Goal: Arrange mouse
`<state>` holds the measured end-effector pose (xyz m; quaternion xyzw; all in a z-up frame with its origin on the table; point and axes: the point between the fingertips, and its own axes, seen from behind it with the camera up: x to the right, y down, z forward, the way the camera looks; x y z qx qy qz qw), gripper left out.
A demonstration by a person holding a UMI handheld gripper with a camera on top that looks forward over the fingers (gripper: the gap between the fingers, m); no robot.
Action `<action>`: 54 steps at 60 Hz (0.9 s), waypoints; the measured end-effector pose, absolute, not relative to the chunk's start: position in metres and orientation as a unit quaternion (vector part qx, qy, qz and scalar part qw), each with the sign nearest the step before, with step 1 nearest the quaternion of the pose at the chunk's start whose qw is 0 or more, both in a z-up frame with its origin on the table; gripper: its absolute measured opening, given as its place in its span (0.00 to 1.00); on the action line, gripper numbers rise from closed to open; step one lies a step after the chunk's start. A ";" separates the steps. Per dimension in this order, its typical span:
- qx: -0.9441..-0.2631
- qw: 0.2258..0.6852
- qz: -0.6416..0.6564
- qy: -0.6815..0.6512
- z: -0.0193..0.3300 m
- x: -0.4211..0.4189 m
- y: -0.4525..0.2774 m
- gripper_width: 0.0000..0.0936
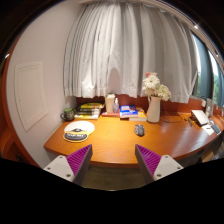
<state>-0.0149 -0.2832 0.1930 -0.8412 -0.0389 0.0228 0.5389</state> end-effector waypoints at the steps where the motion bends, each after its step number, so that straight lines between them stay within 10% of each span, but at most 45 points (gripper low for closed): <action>1: -0.844 0.535 0.020 -0.040 0.189 -0.012 -0.284 0.92; 24: -0.894 0.446 -0.010 -0.021 0.049 0.084 -0.247 0.92; 54: -0.904 0.427 -0.021 0.005 -0.005 0.143 -0.004 0.90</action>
